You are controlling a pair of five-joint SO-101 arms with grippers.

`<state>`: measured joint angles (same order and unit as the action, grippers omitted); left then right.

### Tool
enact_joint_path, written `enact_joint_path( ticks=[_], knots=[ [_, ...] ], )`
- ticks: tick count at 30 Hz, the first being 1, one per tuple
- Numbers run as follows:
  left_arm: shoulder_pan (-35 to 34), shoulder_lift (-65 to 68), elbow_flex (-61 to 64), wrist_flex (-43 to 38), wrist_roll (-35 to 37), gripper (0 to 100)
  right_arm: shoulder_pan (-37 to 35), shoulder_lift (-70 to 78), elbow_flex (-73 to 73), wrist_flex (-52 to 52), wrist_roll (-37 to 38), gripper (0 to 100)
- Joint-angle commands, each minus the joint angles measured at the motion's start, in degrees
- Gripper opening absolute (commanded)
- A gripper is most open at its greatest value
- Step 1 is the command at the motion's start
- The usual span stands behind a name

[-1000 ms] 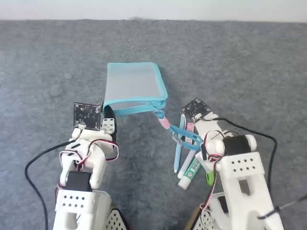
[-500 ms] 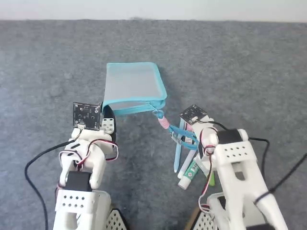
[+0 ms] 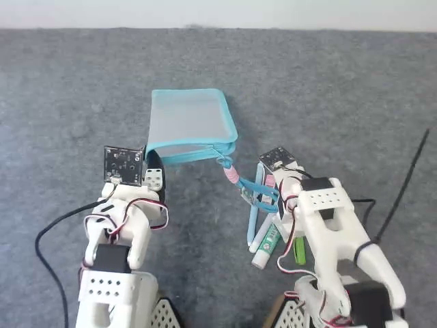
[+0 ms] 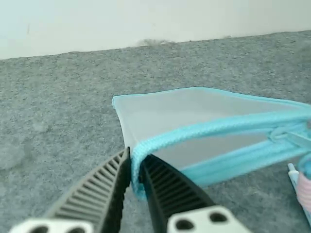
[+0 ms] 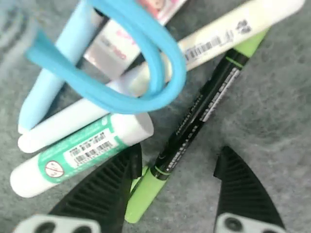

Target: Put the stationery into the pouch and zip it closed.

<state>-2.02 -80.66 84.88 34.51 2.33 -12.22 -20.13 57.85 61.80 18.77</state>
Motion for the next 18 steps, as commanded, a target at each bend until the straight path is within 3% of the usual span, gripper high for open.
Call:
enact_joint_path(
  ticks=[1,8,13,18],
  knots=[
    [-0.26,-0.79,-1.36,-2.11,0.79,1,0.31,0.57,-0.18,-1.19,-1.32,19.9],
    [-0.26,-0.79,-1.36,-2.11,0.79,1,2.51,0.48,-2.37,-1.36,-0.97,0.8],
    [-0.26,-0.79,-1.27,-2.11,0.79,1,9.36,1.10,-11.87,0.04,-0.79,0.6],
    [-0.18,-0.79,-1.27,-2.11,0.79,1,10.42,1.19,-23.82,6.99,1.85,0.6]
  ],
)
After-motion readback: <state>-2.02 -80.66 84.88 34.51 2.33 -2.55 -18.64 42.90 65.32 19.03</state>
